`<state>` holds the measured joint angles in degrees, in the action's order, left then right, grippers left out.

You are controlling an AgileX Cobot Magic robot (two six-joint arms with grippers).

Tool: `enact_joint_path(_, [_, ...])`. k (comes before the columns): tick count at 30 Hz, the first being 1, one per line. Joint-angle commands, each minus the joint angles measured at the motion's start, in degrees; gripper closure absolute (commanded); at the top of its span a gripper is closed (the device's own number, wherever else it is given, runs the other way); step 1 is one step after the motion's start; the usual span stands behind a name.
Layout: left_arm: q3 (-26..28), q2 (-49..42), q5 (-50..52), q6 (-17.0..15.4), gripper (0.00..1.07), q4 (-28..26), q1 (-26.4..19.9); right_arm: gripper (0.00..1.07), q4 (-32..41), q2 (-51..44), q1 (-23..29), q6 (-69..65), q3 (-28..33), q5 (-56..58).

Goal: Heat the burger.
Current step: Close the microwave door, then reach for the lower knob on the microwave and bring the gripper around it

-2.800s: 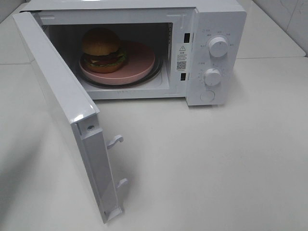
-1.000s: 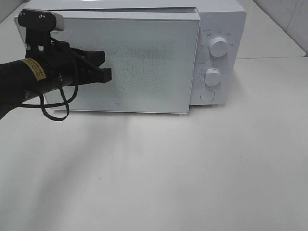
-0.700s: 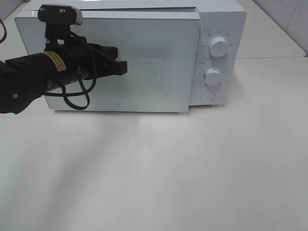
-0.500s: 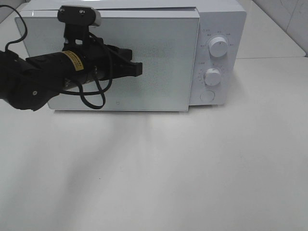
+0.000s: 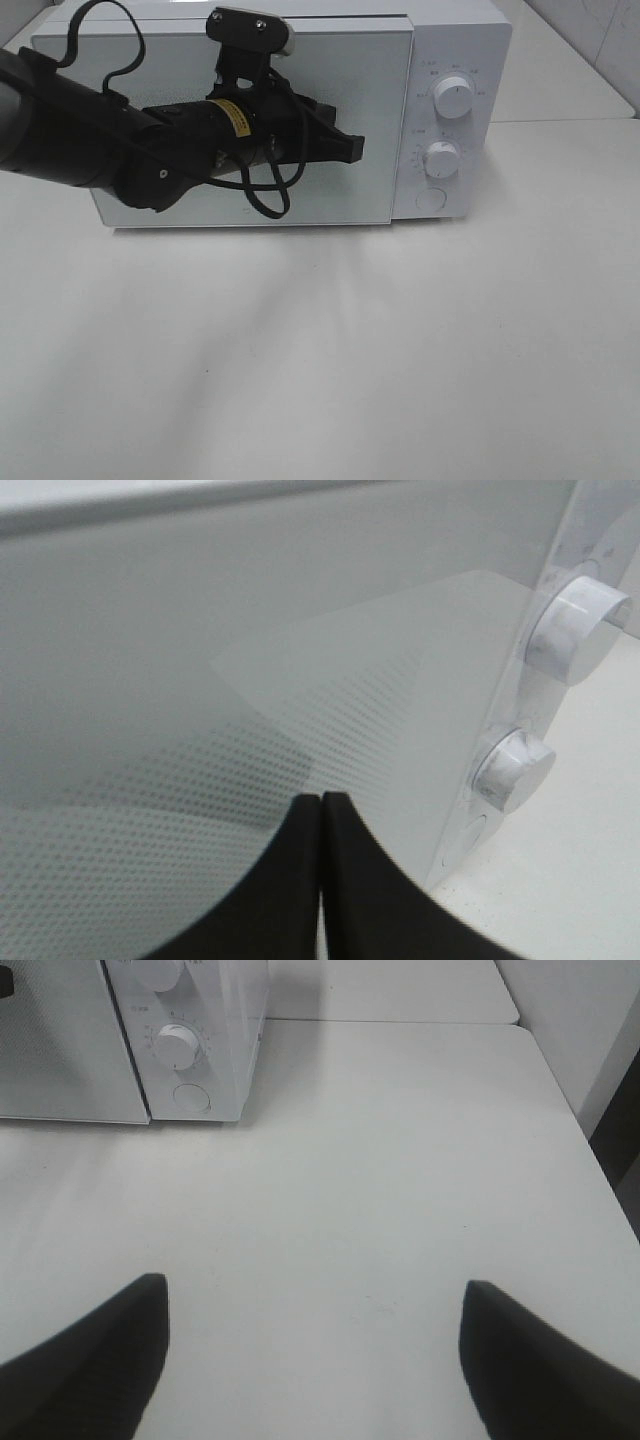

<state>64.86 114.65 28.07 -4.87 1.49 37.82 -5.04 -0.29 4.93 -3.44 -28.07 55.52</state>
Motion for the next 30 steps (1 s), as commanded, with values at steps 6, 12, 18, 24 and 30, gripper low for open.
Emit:
enact_joint_path(6, [6.1, 2.3, 1.8, 4.0, 1.07, -12.8, -1.6, 0.31, -0.1, -1.7, -0.3, 0.4, 0.1, -0.5])
enact_joint_path(12, [6.0, 1.9, -2.1, 3.8, 1.07, -10.2, 0.2, 0.31, -0.1, -1.7, -0.3, 0.4, 0.1, -0.5])
enact_joint_path(18, [6.0, 0.1, -7.5, 3.7, 1.07, -10.3, 3.2, 0.31, -0.1, -1.7, -0.3, 0.4, 0.1, -0.5])
enact_joint_path(24, [6.0, -1.7, -15.8, 3.6, 0.92, -10.3, 4.7, 0.31, -0.1, -1.7, -0.3, 0.4, 0.1, -0.5])
enact_joint_path(30, [6.0, -4.9, -32.7, 3.6, 0.14, -9.9, 5.0, 0.31, -0.1, -1.7, -0.3, 0.4, 0.1, -0.5])
